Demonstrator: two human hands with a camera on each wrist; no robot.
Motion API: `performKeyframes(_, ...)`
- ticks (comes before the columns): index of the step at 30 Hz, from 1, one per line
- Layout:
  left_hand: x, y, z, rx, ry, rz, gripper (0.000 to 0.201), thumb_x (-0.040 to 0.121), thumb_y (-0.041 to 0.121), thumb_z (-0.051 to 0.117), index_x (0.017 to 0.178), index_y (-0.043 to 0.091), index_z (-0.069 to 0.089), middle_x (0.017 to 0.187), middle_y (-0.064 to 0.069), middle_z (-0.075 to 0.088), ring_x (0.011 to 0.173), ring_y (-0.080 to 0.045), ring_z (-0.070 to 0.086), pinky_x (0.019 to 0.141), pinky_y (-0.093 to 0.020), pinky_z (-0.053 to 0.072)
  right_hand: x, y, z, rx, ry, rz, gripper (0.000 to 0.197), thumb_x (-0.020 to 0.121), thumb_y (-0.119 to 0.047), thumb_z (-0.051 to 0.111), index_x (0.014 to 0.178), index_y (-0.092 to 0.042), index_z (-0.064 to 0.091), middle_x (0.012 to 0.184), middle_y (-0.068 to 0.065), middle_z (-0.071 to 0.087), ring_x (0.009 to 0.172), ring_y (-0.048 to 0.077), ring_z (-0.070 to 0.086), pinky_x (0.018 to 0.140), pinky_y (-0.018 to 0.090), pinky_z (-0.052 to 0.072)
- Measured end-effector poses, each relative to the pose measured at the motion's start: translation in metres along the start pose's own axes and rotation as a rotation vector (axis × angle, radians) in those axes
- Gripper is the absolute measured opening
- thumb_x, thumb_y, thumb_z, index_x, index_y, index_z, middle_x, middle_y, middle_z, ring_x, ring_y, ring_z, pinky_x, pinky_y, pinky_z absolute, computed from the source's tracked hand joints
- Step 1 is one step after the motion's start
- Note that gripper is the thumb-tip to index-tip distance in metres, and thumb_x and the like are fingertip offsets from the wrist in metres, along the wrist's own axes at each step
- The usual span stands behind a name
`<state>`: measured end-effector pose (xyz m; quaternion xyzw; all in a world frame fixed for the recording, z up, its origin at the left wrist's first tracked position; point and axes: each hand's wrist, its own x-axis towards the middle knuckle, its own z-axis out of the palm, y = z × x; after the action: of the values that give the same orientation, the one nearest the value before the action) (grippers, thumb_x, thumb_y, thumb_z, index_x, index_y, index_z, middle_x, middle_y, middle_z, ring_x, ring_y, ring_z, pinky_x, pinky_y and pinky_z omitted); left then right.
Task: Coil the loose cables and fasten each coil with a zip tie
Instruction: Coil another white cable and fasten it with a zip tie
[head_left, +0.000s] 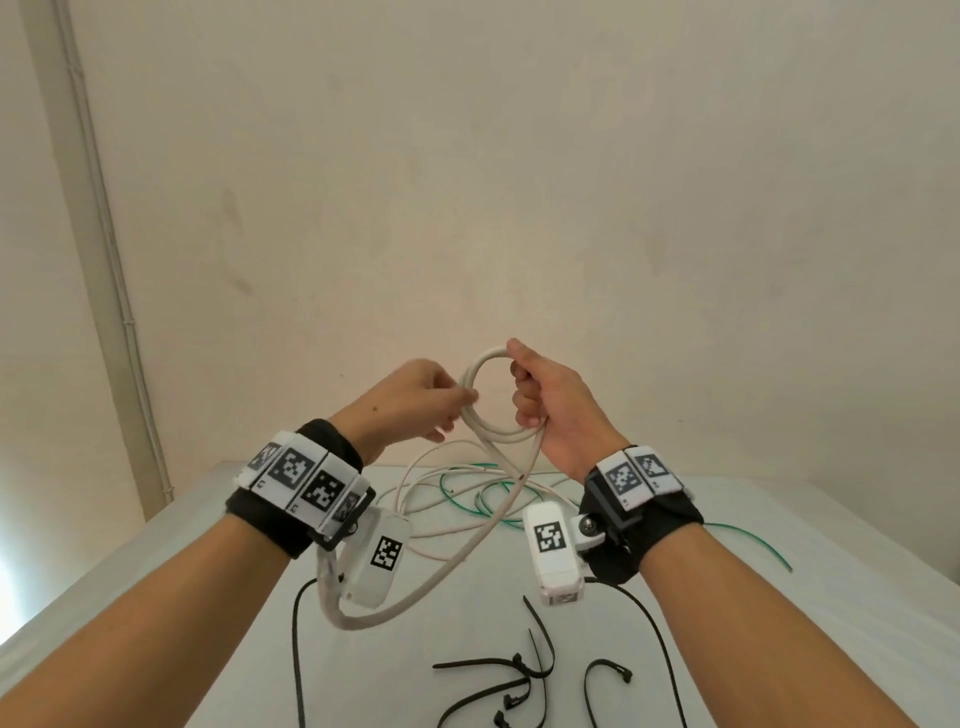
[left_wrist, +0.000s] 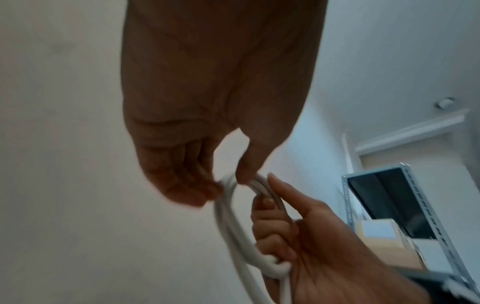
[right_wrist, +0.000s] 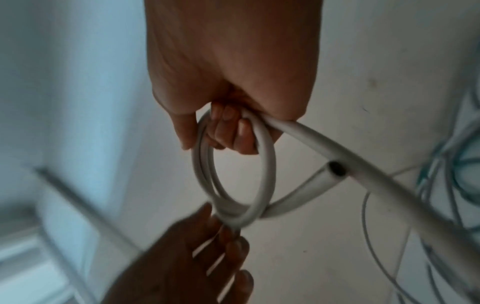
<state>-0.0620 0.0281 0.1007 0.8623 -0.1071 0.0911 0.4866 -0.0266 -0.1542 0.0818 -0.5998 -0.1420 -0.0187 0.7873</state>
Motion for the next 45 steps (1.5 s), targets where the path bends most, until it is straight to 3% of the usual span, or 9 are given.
performKeyframes(8, 0.022, -0.027, -0.033, -0.955, 0.384, -0.126, 0.016, 0.1, 0.012, 0.054, 0.086, 0.01, 0.061, 0.059, 0.004, 0.043, 0.052, -0.012, 0.04, 0.046, -0.021, 0.039, -0.009, 0.01, -0.016, -0.427, -0.253, -0.005, 0.039, 0.097, -0.042, 0.069, 0.079, -0.01, 0.054, 0.062, -0.004, 0.028, 0.052, 0.012, 0.023, 0.049, 0.025, 0.021)
performKeyframes(11, 0.018, -0.034, -0.023, -0.822, 0.273, -0.165, 0.015, 0.101, 0.011, 0.051, 0.088, 0.009, 0.058, 0.055, 0.005, 0.037, 0.048, -0.012, 0.033, 0.042, -0.021, 0.03, -0.007, 0.015, -0.016, -0.617, -0.126, -0.137, 0.053, 0.094, -0.046, 0.072, 0.086, 0.005, 0.057, 0.056, -0.006, 0.034, 0.048, 0.01, 0.029, 0.053, 0.028, 0.026)
performKeyframes(14, 0.009, -0.037, -0.009, -0.526, 0.07, -0.164, 0.014, 0.103, 0.011, 0.053, 0.095, 0.005, 0.063, 0.058, 0.002, 0.041, 0.05, -0.013, 0.038, 0.044, -0.021, 0.033, -0.001, 0.021, -0.019, -0.622, 0.065, -0.255, 0.048, 0.092, -0.052, 0.07, 0.077, -0.009, 0.054, 0.056, -0.011, 0.034, 0.048, 0.009, 0.03, 0.057, 0.033, 0.026)
performKeyframes(19, -0.003, -0.032, 0.008, -0.307, -0.236, -0.277, 0.045, 0.108, 0.034, 0.051, 0.103, -0.006, 0.073, 0.074, -0.01, 0.07, 0.061, -0.019, 0.068, 0.053, -0.023, 0.054, 0.007, 0.019, -0.02, -0.25, 0.309, -0.256, 0.041, 0.095, -0.051, 0.067, 0.077, -0.018, 0.05, 0.056, -0.007, 0.037, 0.055, 0.016, 0.035, 0.059, 0.034, 0.034)
performKeyframes(22, -0.005, -0.026, 0.02, -0.369, -0.333, -0.448, 0.063, 0.109, 0.046, 0.044, 0.122, -0.015, 0.057, 0.097, -0.029, 0.076, 0.085, -0.036, 0.078, 0.066, -0.033, 0.064, 0.009, 0.015, -0.015, 0.035, 0.346, -0.225, 0.038, 0.099, -0.041, 0.066, 0.075, -0.019, 0.048, 0.053, -0.008, 0.035, 0.049, 0.012, 0.034, 0.058, 0.03, 0.033)
performKeyframes(27, 0.005, -0.035, 0.033, -0.446, -0.092, -0.431, 0.051, 0.11, 0.028, 0.048, 0.141, -0.01, 0.034, 0.115, -0.038, 0.064, 0.104, -0.048, 0.07, 0.09, -0.051, 0.061, 0.008, 0.006, -0.008, 0.376, 0.289, -0.162, 0.034, 0.103, -0.035, 0.062, 0.078, -0.017, 0.048, 0.055, -0.004, 0.027, 0.048, 0.012, 0.028, 0.054, 0.027, 0.034)
performKeyframes(33, 0.016, -0.038, 0.024, -0.649, 0.217, -0.158, 0.024, 0.102, -0.012, 0.042, 0.118, -0.001, 0.056, 0.102, -0.029, 0.065, 0.073, -0.025, 0.073, 0.068, -0.034, 0.065, -0.003, 0.01, -0.009, 0.373, 0.148, -0.024, 0.036, 0.102, -0.039, 0.062, 0.076, -0.018, 0.051, 0.058, -0.005, 0.022, 0.046, 0.01, 0.025, 0.049, 0.024, 0.028)
performKeyframes(39, 0.011, -0.032, 0.018, -0.515, 0.206, 0.085, 0.045, 0.102, -0.003, 0.051, 0.134, 0.029, 0.046, 0.077, -0.014, 0.064, 0.067, -0.02, 0.064, 0.069, -0.034, 0.064, -0.008, 0.016, -0.001, 0.196, -0.011, 0.036, 0.034, 0.103, -0.038, 0.061, 0.077, -0.018, 0.049, 0.06, -0.006, 0.021, 0.048, 0.01, 0.02, 0.047, 0.023, 0.022)
performKeyframes(45, 0.009, -0.037, 0.016, -0.489, 0.152, 0.002, 0.023, 0.105, 0.012, 0.056, 0.113, 0.0, 0.074, 0.09, -0.018, 0.07, 0.081, -0.027, 0.067, 0.073, -0.034, 0.064, -0.007, 0.019, -0.002, 0.075, -0.062, 0.017, 0.035, 0.104, -0.038, 0.059, 0.077, -0.019, 0.047, 0.058, -0.008, 0.025, 0.047, 0.009, 0.022, 0.046, 0.023, 0.022)
